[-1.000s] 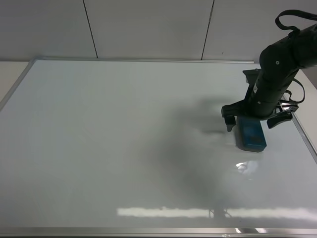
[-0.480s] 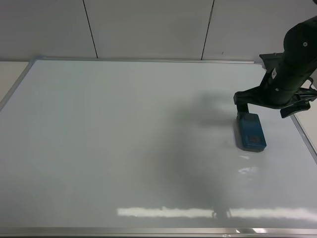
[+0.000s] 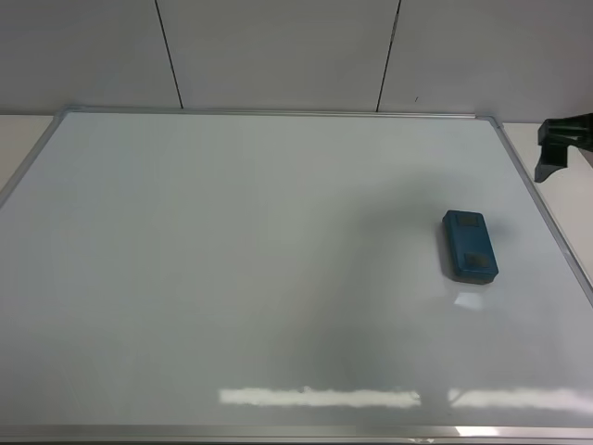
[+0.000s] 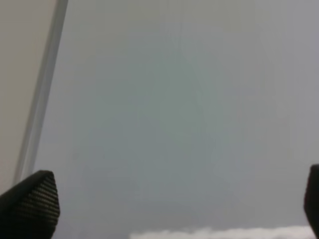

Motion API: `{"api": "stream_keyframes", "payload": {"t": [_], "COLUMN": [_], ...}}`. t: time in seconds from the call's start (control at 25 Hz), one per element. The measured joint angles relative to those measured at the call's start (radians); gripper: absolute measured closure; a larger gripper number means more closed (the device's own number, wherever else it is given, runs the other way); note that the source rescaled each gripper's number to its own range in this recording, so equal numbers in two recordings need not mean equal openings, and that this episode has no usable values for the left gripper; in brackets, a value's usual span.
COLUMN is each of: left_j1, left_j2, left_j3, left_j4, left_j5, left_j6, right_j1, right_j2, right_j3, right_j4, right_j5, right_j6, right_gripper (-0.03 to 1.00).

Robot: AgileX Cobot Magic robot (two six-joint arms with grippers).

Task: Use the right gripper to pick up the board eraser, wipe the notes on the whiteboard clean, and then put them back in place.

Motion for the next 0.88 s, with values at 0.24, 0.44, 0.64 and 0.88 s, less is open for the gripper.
{"api": "stream_keyframes", "payload": {"t": [0.24, 0.44, 0.64, 0.88], "left_j1": [0.0, 0.0, 0.0, 0.0], "left_j2": [0.0, 0.0, 0.0, 0.0], "left_j3": [0.0, 0.0, 0.0, 0.0], "left_j4": [0.0, 0.0, 0.0, 0.0], "left_j5": [0.0, 0.0, 0.0, 0.0], "left_j6": [0.0, 0.0, 0.0, 0.0], "right_j1": [-0.112, -0.125, -0.099, -0.062], "right_j2": [-0.197, -0.383, -0.562, -0.819], "right_j3": [0.0, 0.0, 0.003, 0.092], "right_j4": [0.015, 0.025, 0.063, 0.124], "right_j5": [0.071, 0.129, 0.167, 0.171], "right_j6": [-0.048, -0.091, -0.184, -0.29], "right_gripper": [-0.03, -0.03, -0.03, -0.03]}}
